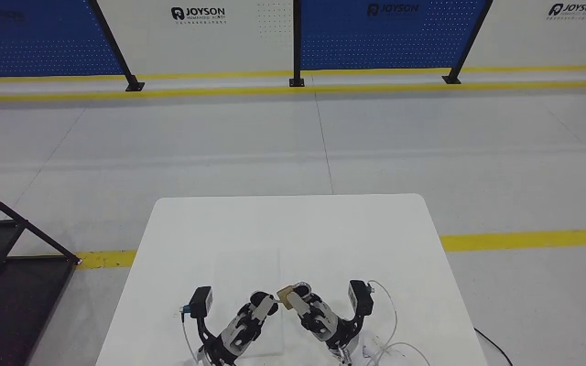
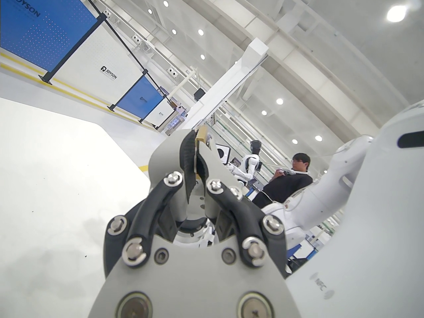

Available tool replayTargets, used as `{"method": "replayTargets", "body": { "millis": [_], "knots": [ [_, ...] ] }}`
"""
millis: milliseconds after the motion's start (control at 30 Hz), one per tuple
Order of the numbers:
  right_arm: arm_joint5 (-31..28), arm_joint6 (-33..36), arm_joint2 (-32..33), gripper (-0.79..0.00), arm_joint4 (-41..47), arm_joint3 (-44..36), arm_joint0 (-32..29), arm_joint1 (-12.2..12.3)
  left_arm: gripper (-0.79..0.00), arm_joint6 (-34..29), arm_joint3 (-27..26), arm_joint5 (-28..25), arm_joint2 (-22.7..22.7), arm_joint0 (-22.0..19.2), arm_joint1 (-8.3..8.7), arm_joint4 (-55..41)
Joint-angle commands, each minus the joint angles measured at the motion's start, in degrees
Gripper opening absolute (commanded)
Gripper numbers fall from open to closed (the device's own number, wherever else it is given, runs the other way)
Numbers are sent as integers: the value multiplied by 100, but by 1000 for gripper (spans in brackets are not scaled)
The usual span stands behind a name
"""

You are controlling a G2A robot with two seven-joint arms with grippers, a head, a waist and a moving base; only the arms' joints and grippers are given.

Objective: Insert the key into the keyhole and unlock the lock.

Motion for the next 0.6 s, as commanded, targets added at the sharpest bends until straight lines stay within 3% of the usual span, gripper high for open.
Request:
{"method": "replayTargets", "body": {
  "millis": [0,567],
  "knots": [
    [0,-17,-6,-785,62,-11,6,18,-785,56,13,-4,-3,1,-6,46],
    [15,-21,109,-785,261,-65,-60,68,-785,336,125,-118,35,4,-42,122]
  ]
}}
